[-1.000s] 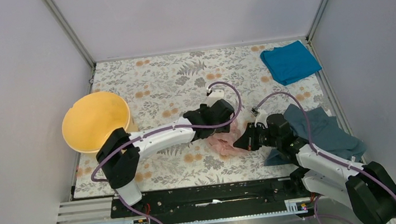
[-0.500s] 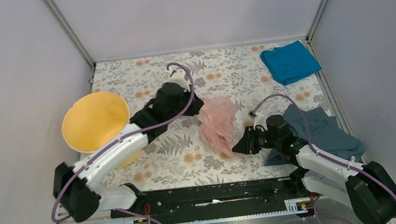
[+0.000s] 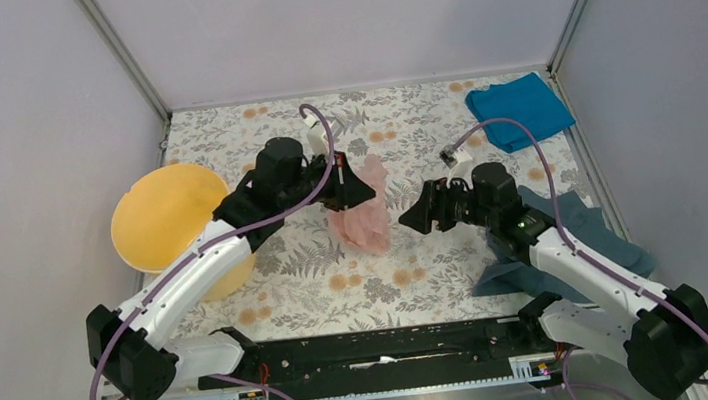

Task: Put the trash bags into the trash bin

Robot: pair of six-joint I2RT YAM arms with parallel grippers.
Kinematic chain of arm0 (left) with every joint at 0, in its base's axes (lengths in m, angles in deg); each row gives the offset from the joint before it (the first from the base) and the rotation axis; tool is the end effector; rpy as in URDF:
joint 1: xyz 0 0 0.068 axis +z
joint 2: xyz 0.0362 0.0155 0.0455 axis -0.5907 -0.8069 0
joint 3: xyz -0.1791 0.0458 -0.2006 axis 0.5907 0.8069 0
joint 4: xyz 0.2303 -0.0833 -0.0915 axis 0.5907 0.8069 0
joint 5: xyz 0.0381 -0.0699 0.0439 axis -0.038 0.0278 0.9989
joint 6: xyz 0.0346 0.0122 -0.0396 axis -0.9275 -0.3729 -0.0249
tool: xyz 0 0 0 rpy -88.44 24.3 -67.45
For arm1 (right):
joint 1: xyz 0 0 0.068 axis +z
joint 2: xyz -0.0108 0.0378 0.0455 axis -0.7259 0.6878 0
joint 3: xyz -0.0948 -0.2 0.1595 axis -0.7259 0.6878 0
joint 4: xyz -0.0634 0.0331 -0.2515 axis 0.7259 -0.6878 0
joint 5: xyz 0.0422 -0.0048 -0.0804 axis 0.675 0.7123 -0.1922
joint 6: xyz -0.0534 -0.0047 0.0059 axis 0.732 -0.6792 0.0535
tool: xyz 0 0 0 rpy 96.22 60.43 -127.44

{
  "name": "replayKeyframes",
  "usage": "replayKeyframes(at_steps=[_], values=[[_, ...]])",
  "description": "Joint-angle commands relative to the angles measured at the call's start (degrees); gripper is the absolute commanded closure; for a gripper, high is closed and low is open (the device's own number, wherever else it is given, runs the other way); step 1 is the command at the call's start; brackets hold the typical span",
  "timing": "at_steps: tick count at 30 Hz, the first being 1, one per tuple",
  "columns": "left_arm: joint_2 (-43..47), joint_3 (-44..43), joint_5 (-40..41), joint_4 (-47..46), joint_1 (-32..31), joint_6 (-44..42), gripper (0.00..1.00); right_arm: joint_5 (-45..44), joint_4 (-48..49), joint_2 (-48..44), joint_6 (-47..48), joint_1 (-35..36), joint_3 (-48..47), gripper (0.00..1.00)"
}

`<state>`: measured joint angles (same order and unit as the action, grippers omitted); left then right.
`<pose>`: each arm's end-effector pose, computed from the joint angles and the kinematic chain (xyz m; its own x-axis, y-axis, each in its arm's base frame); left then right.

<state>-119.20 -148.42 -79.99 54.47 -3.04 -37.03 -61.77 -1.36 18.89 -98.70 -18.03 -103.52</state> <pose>0.2064 -0.1858 0.3549 -0.6453 -0.0049 -0.7639 0.6330 0.5563 -0.5384 0.1881 0.1193 0.2570 -0.5972 0.1439 -0.7891 -0.5791 0.6033 0.5483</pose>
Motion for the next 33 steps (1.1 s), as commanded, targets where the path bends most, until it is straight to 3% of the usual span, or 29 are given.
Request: replayKeyframes(at_steps=[1, 7, 12, 14, 17, 18, 19, 22, 24, 29, 31, 33], values=[[-1.7, -0.4, -15.0, -12.1, 0.0, 8.0, 1.00, -5.7, -5.0, 3.9, 2.9, 0.3, -4.3, 0.29], [-1.6, 3.5, -21.8, -26.4, -0.1, 17.7, 1.00, -9.1, -4.7, 2.7, 0.1, 0.3, -1.9, 0.28], [-2.8, 9.3, -24.2, -38.6, -1.2, 24.6, 1.00, -1.0, 6.3, -2.2, -4.7, 0.2, 5.0, 0.31], [-3.3, 11.0, -22.8, -39.6, -1.4, 25.4, 1.00, 3.5, 14.9, -2.3, -9.6, 0.3, 7.5, 0.47], [-3.4, 13.4, -20.8, -41.0, -1.4, 26.4, 1.00, 6.3, 24.6, -0.1, -16.2, 0.4, 10.3, 0.90], [-3.5, 13.8, -20.7, -41.6, -1.5, 26.8, 1.00, 6.0, 26.3, 0.8, -17.3, 0.5, 10.6, 0.99], [-3.5, 14.1, -20.8, -42.8, -1.5, 27.4, 1.00, 5.3, 26.4, 1.5, -17.5, 0.6, 10.3, 1.00], [-3.4, 14.0, -21.5, -43.8, -1.5, 28.8, 1.00, -1.5, 19.4, 0.8, -14.0, 0.9, 7.6, 1.00], [-2.5, 13.2, -21.9, -42.0, -1.5, 27.8, 1.00, -12.0, 6.2, -2.0, -8.3, 0.9, 2.9, 1.00], [2.4, 9.3, -9.7, -22.1, -0.9, 17.8, 1.00, -39.5, -16.0, -6.2, 2.5, 0.9, -7.1, 1.00], [3.5, 8.7, -4.1, -14.9, 0.0, 15.2, 1.00, -44.2, -19.3, -6.7, 5.3, 0.9, -8.1, 1.00], [3.6, 9.8, -2.8, -12.3, 1.1, 14.4, 1.00, -43.1, -18.8, -6.7, 6.8, 0.9, -7.9, 1.00]])
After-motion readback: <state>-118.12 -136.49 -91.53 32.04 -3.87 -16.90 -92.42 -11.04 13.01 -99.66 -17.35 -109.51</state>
